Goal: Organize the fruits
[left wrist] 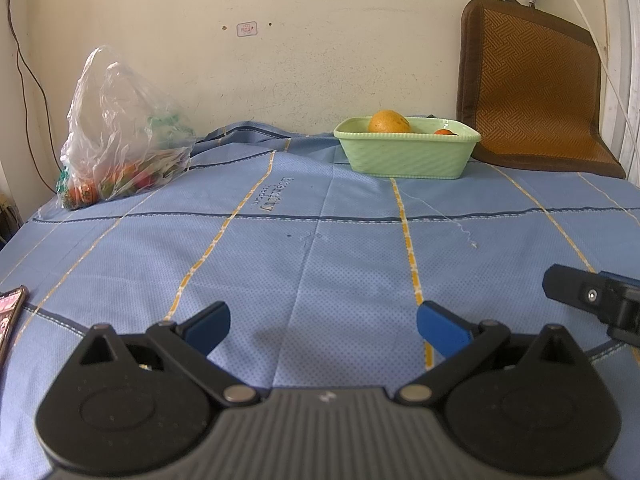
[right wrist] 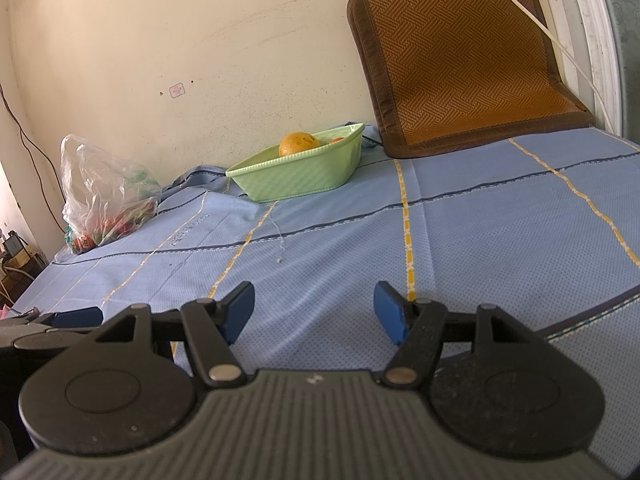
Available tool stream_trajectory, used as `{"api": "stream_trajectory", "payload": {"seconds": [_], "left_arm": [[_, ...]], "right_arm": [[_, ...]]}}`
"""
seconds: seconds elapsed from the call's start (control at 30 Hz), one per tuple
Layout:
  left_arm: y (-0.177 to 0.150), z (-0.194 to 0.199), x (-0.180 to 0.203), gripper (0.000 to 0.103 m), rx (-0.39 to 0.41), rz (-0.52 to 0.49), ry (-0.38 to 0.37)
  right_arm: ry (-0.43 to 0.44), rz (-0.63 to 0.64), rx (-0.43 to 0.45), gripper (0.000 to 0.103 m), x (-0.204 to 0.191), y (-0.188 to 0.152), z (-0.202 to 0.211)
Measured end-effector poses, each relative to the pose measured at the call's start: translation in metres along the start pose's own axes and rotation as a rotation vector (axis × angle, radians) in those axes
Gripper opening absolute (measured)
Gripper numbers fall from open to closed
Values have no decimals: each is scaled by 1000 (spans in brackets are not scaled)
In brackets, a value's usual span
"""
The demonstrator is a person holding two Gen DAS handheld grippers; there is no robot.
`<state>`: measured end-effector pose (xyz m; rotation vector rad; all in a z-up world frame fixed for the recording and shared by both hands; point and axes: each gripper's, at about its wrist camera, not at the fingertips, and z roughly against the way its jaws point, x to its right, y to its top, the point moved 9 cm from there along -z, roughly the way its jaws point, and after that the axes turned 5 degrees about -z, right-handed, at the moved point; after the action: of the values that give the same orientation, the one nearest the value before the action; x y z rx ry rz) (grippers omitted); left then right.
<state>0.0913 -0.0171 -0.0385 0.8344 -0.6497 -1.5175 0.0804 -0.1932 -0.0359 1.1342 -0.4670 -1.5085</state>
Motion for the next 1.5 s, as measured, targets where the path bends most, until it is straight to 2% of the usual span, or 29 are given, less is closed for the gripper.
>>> {"api": "stream_trajectory", "payload": {"seconds": [0.87, 1.5], "left_arm": [[2, 4, 2, 103, 17, -22, 12], [3, 9, 3, 103, 45, -4, -15]], "right_arm": [[-1, 0, 0, 71, 0, 0, 0], [-1, 1, 0, 71, 0, -1, 0]]}}
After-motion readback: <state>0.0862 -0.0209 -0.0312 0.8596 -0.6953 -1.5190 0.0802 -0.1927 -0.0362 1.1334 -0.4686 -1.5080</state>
